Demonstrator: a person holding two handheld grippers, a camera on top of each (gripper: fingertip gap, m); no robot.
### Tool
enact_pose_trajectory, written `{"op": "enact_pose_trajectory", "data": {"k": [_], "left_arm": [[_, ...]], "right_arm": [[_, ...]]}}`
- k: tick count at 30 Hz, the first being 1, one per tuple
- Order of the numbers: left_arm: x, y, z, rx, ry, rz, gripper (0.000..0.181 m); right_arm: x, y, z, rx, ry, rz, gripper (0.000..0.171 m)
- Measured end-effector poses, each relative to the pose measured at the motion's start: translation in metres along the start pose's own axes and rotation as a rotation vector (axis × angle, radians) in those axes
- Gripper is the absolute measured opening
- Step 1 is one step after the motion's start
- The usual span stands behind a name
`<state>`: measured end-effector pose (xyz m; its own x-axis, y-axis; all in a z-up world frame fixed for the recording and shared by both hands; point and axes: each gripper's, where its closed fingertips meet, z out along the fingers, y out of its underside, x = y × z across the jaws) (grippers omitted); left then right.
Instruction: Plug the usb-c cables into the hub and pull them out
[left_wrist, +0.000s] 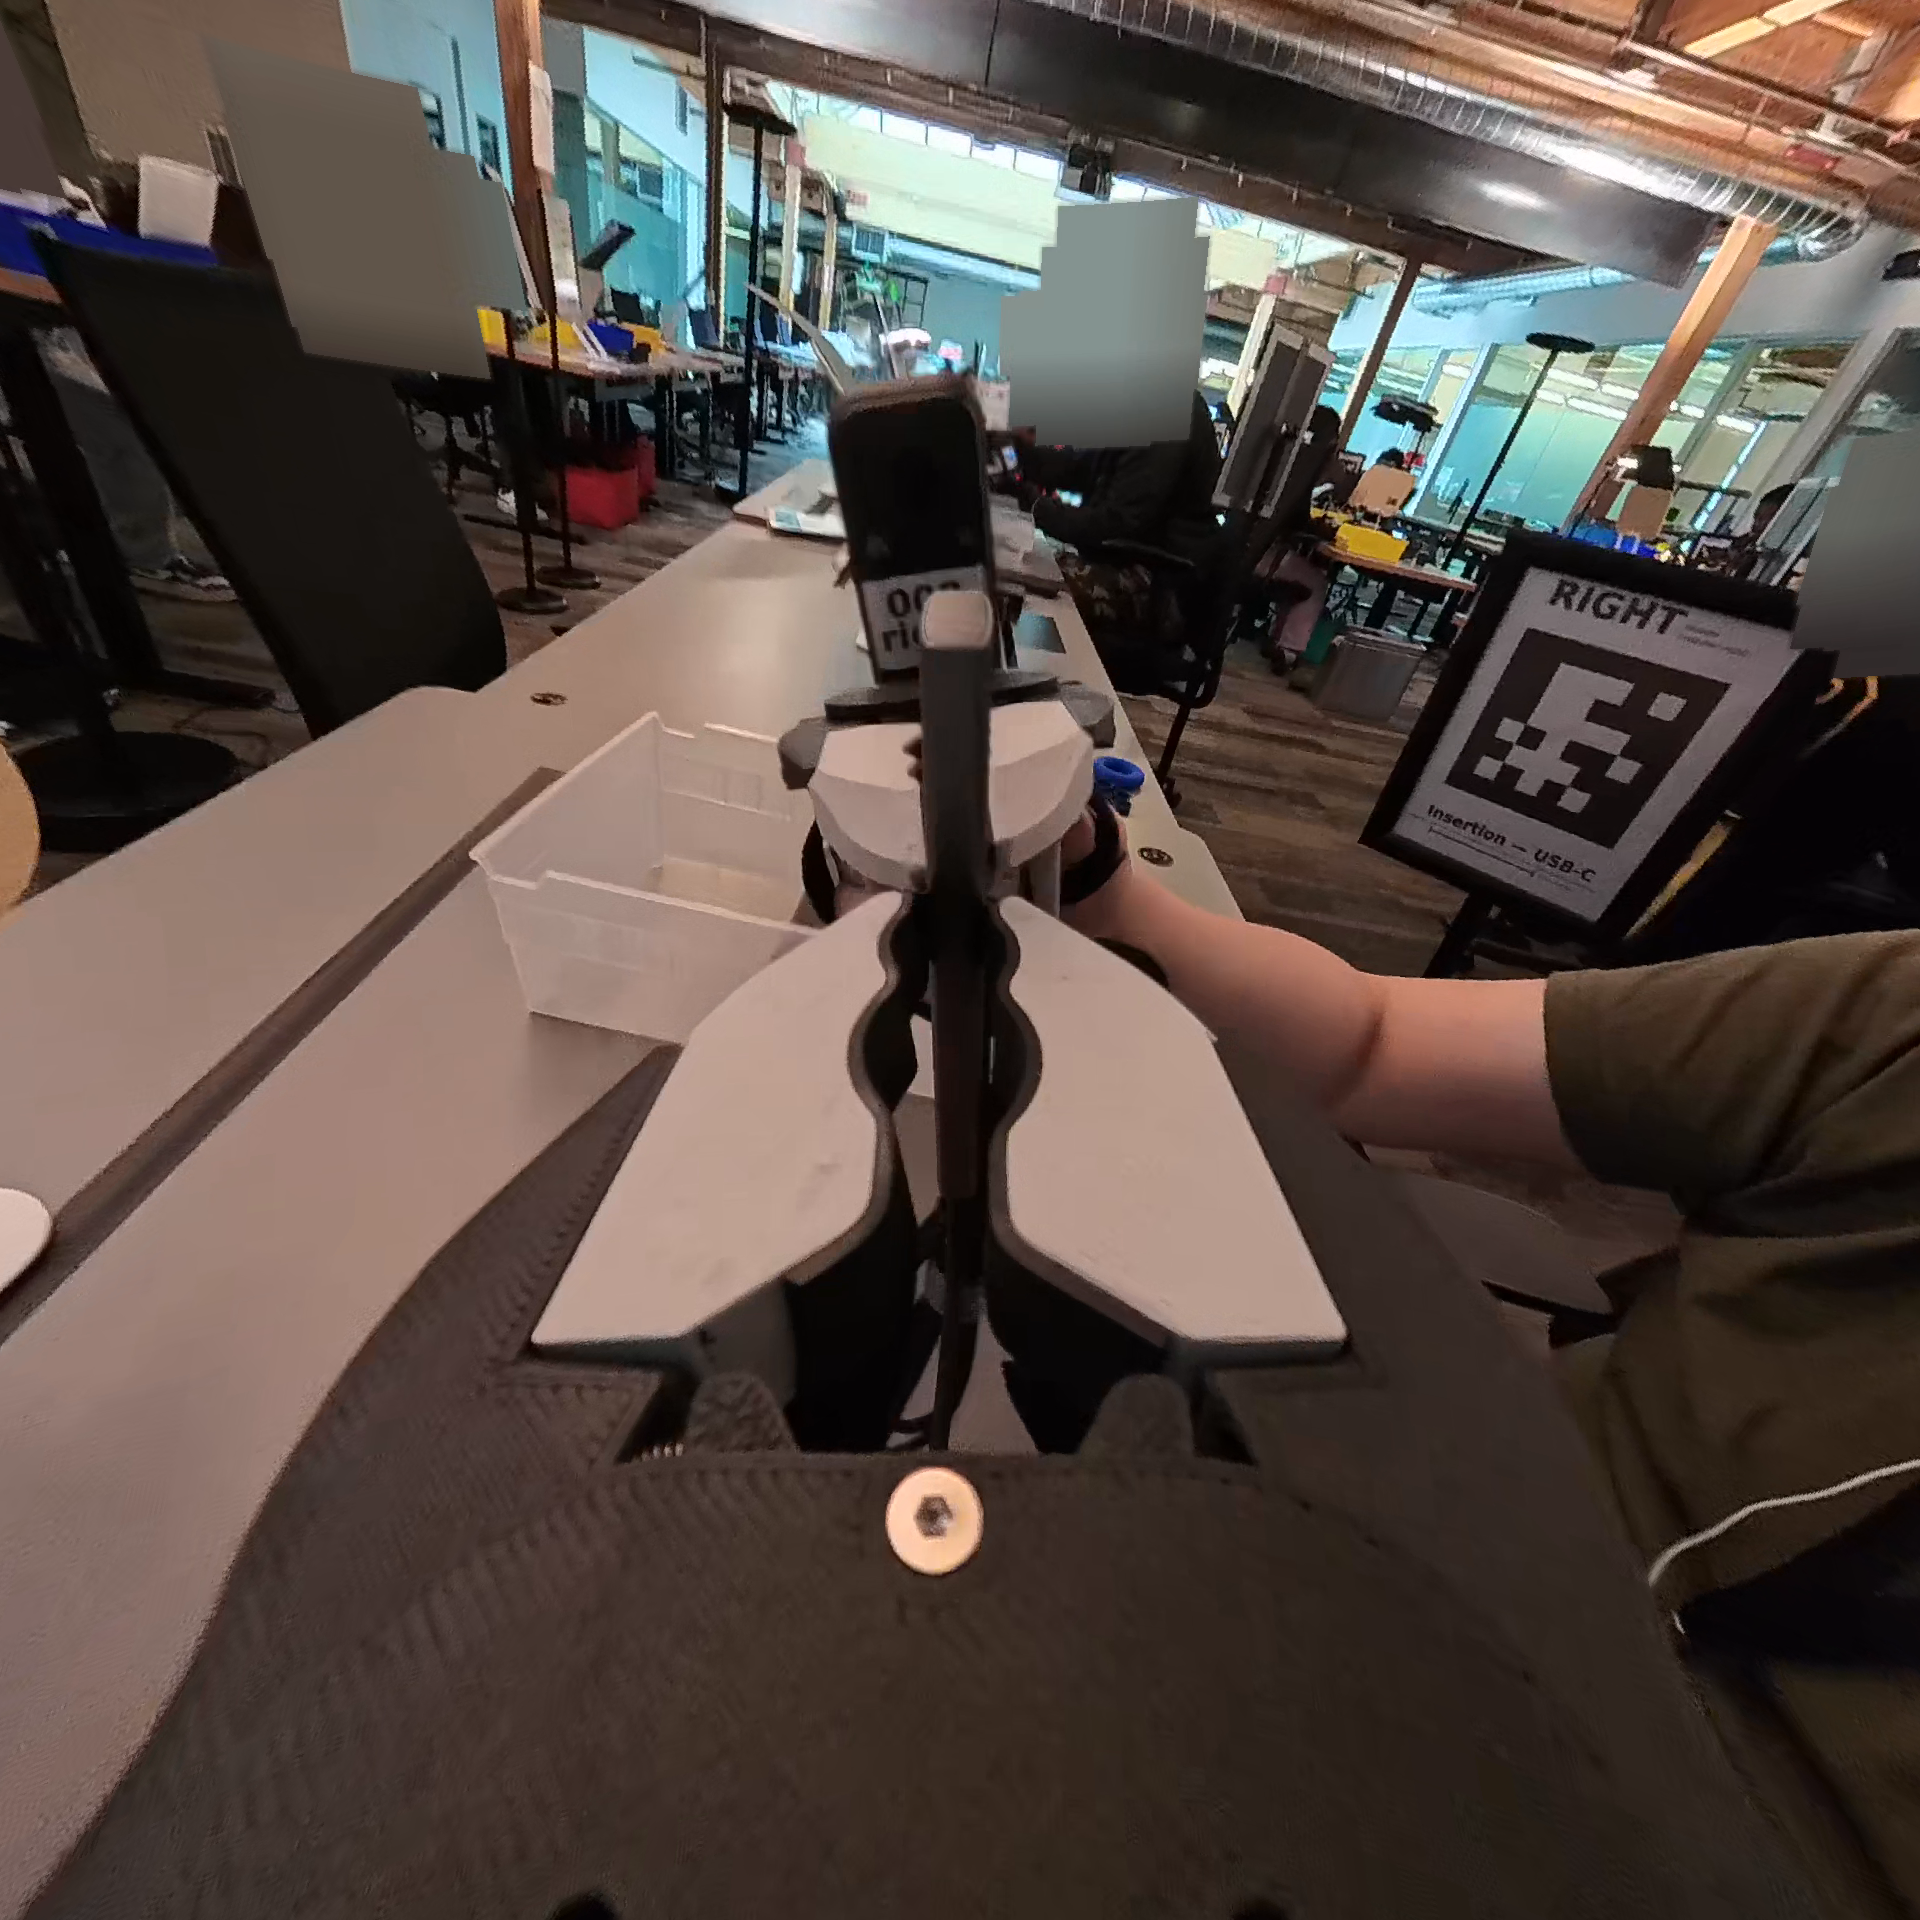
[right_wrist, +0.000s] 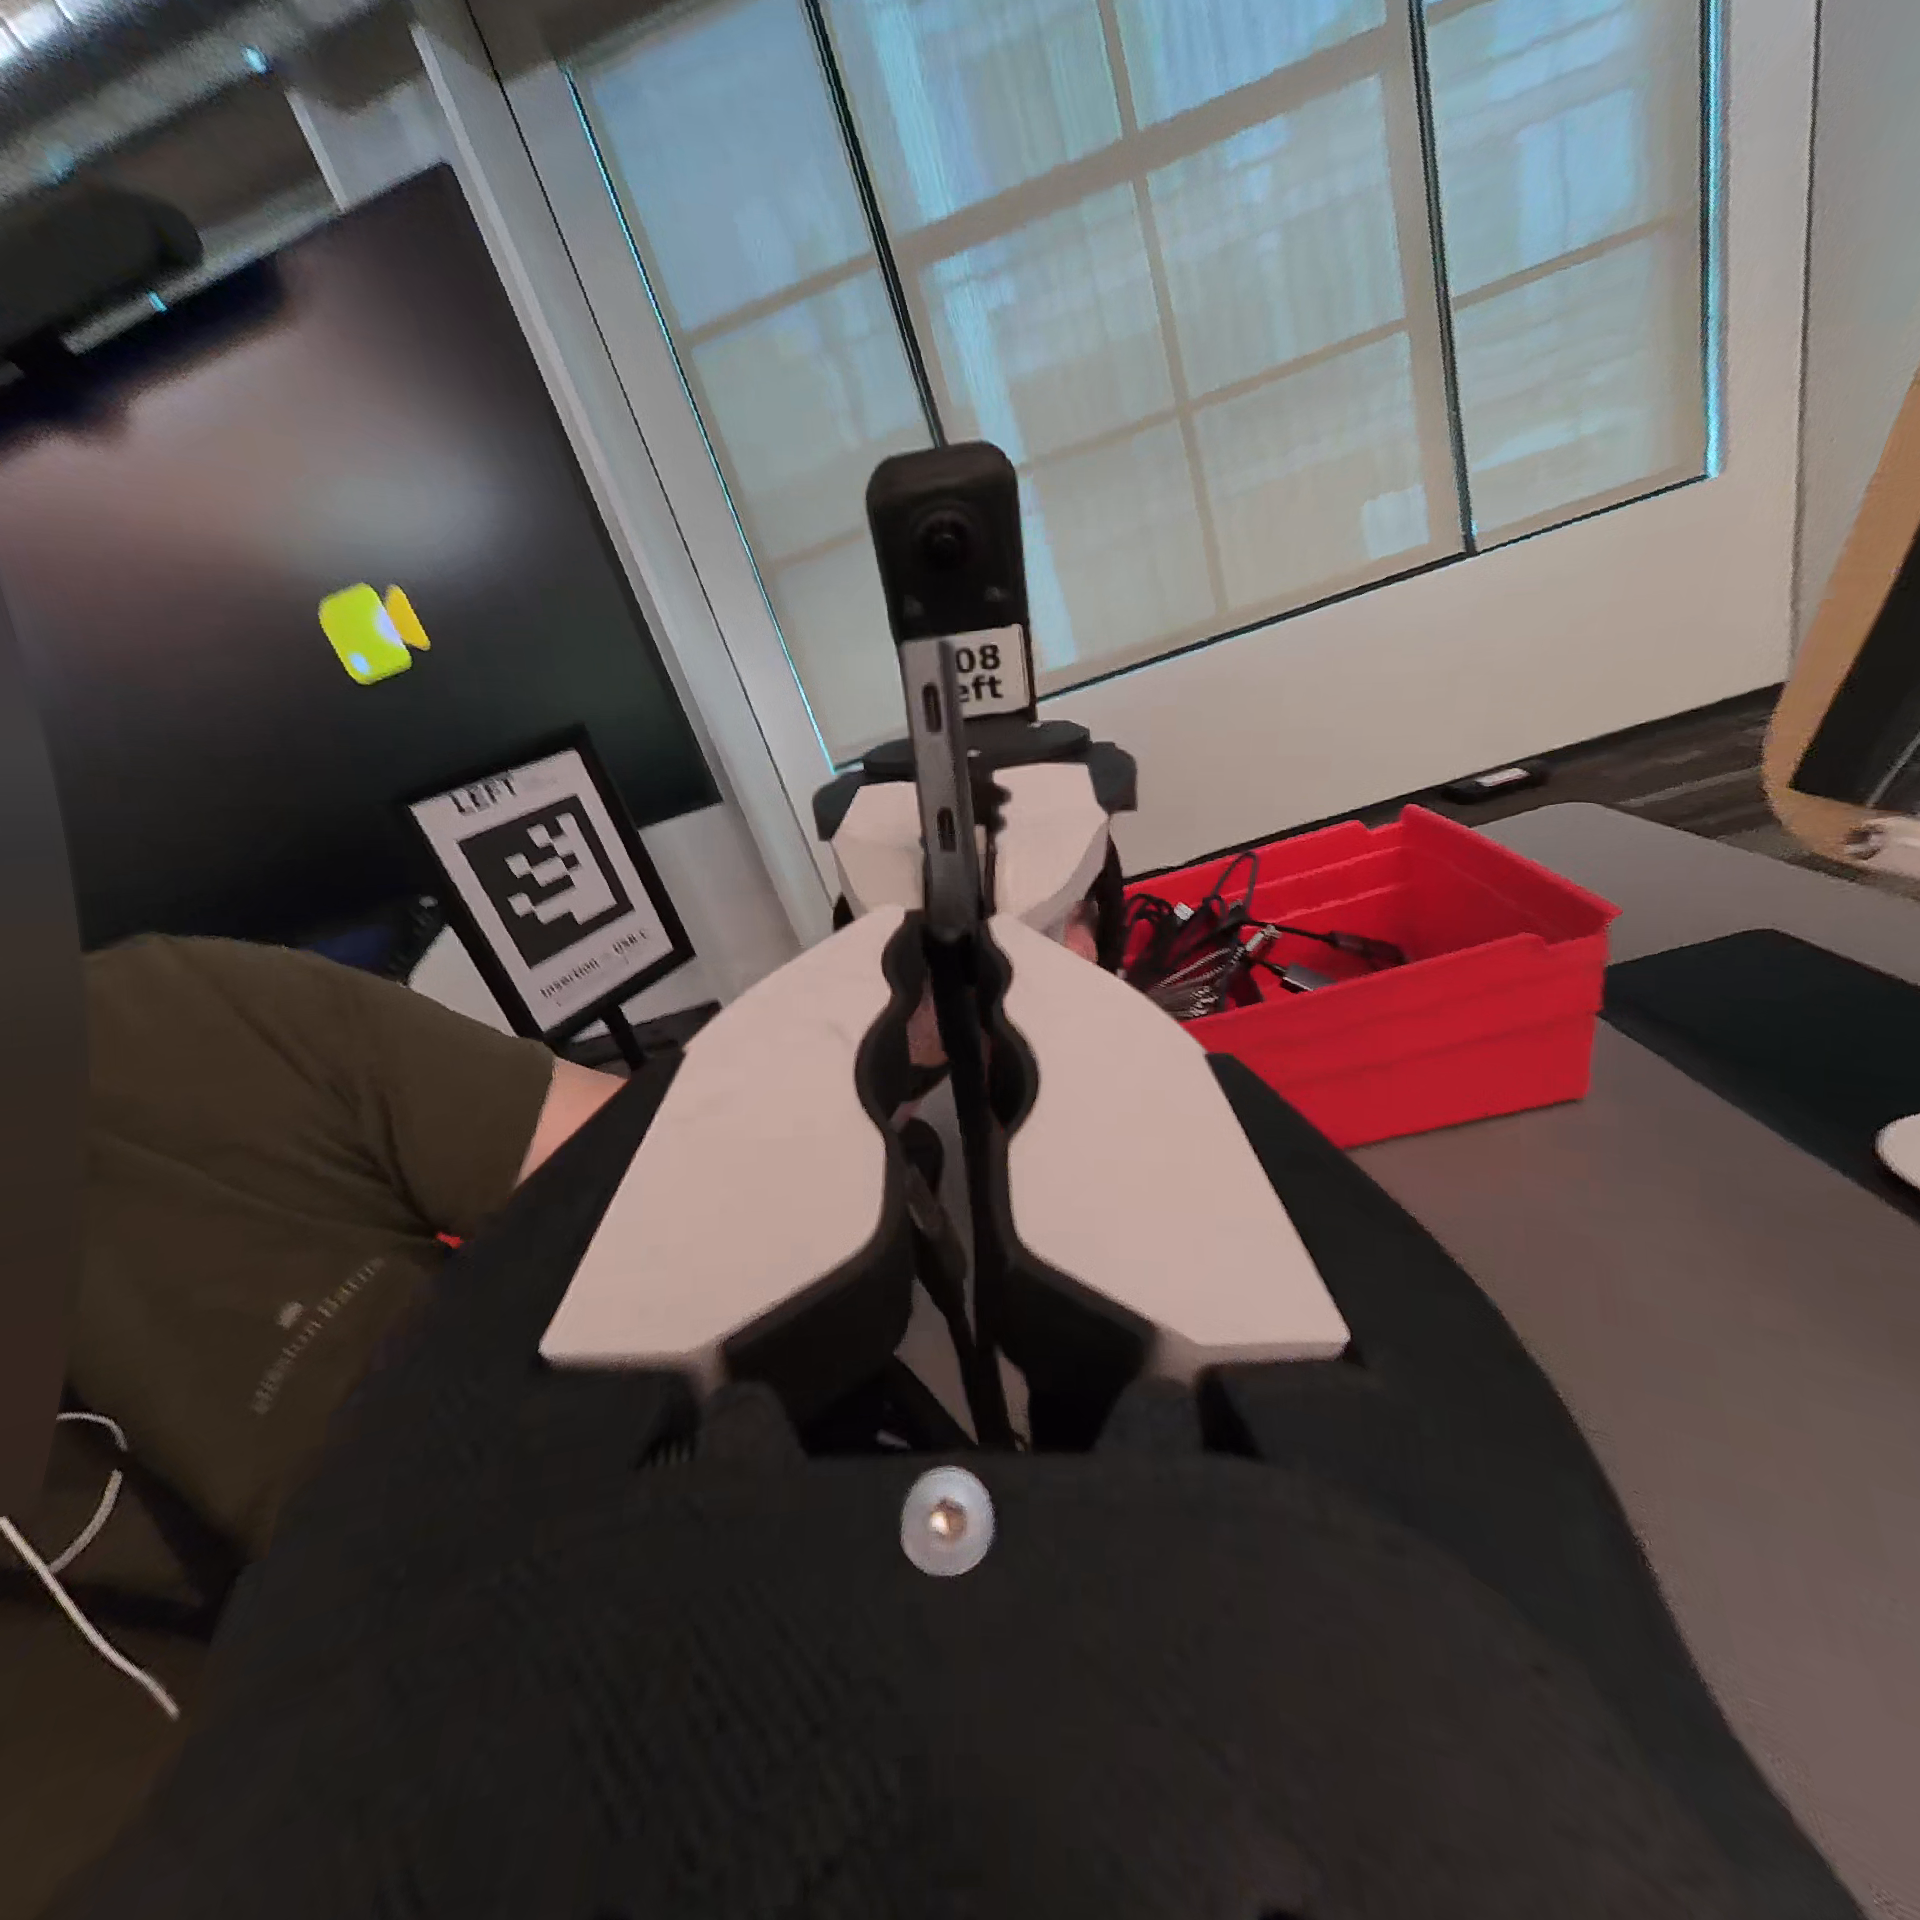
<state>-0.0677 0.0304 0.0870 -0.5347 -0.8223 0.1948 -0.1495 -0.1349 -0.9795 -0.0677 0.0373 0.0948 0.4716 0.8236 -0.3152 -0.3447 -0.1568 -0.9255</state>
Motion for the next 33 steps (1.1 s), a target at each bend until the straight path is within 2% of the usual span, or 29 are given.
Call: {"op": "enact_pose_trajectory", "data": {"k": [3, 5, 9, 24, 33], "left_arm": [[-0.002, 0.006, 0.003, -0.033, 0.004, -0.044, 0.009], [-0.004, 0.009, 0.005, -0.043, 0.015, -0.075, 0.009], [-0.003, 0.005, 0.007, 0.005, 0.057, -0.134, 0.009], [-0.014, 0.001, 0.0, 0.049, 0.027, -0.172, 0.009], [-0.014, 0.006, 0.005, 0.021, 0.02, -0.162, 0.009]], "right_arm": [[0.004, 0.004, -0.001, -0.022, 0.006, 0.035, 0.008], [0.005, 0.007, -0.003, -0.067, 0.038, -0.034, 0.007], [0.004, 0.002, -0.005, -0.051, 0.05, -0.06, 0.007], [0.017, 0.005, -0.013, -0.052, 0.069, -0.019, 0.013], [0.016, 0.007, -0.01, -0.067, 0.087, -0.054, 0.007]]}}
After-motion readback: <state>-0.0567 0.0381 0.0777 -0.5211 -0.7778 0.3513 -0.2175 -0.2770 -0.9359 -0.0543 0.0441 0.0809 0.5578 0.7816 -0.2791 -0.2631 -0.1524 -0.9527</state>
